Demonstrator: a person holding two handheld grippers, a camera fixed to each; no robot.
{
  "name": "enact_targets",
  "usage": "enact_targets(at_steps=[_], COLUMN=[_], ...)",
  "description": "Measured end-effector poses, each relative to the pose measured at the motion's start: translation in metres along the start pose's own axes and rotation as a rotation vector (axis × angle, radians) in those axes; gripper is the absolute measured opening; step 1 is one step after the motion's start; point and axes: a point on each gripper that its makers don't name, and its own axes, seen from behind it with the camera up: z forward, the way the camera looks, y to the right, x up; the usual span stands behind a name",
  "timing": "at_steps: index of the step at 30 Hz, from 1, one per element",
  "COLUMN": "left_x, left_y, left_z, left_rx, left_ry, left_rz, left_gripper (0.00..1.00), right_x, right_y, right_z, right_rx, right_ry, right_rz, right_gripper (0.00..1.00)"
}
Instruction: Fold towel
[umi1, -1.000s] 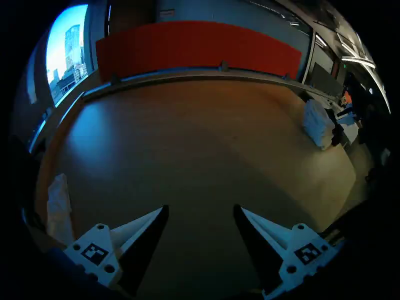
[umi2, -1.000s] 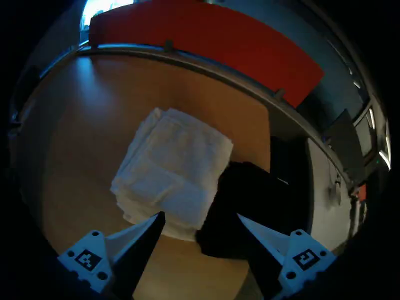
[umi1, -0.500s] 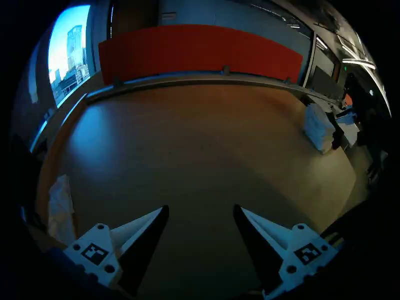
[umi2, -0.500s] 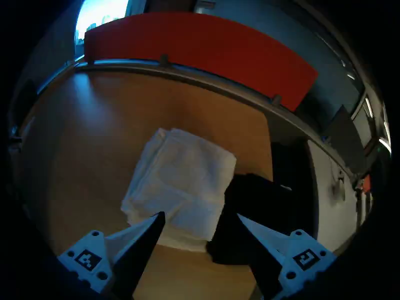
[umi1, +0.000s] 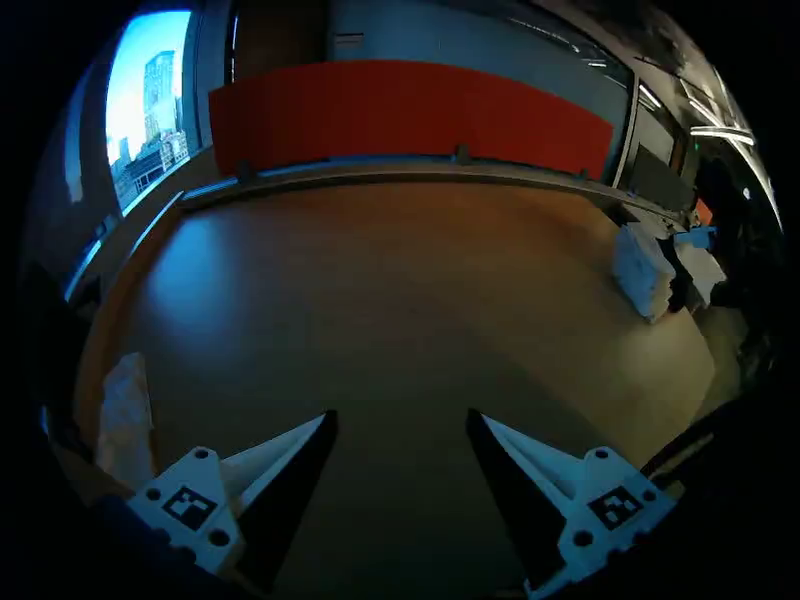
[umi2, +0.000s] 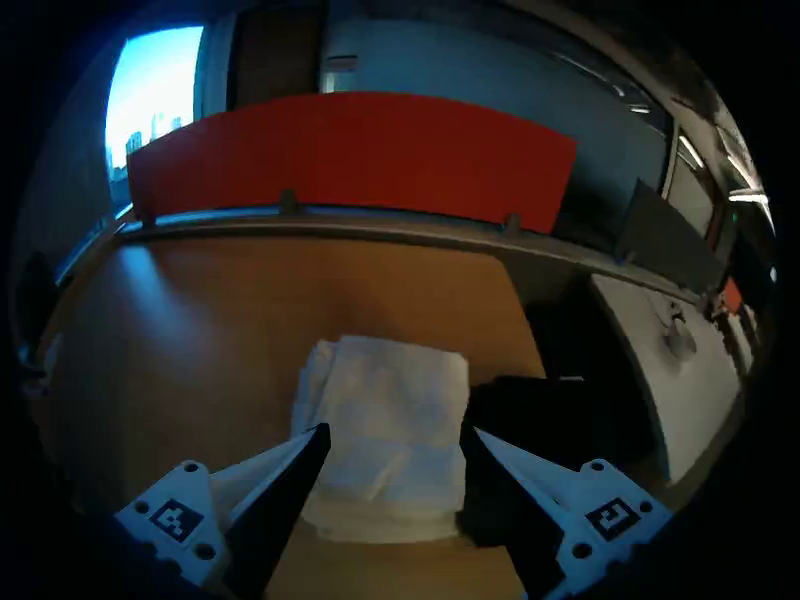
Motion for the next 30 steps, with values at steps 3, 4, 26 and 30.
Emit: enact_targets(at_steps=[3, 4, 26, 30], left_x=[0.003, 0.004, 0.049, 0.065], left_y=[-0.002, -0.003, -0.026, -0.030], left_z=[-0.001, -0.001, -0.005, -0.006], left_rx=[0.009, 0.011, 0.082, 0.085], left_ry=[0.012, 0.015, 0.156, 0.207], left_rz=[-0.003, -0.005, 0.005, -0.002], left_gripper=[0.96, 0.95, 0.96, 0.95], right_x=[0.009, 0.012, 0.072, 0.079], right_y=[-0.004, -0.005, -0.042, -0.049], right_z=[-0.003, -0.003, -0.036, -0.042], right_rx=[-0.020, -0.026, -0.076, -0.070], right_ry=[0.054, 0.070, 0.394, 0.414], right_rz=[0.014, 0.017, 0.055, 0.055], right_gripper=[1.00, 1.00, 1.00, 1.00])
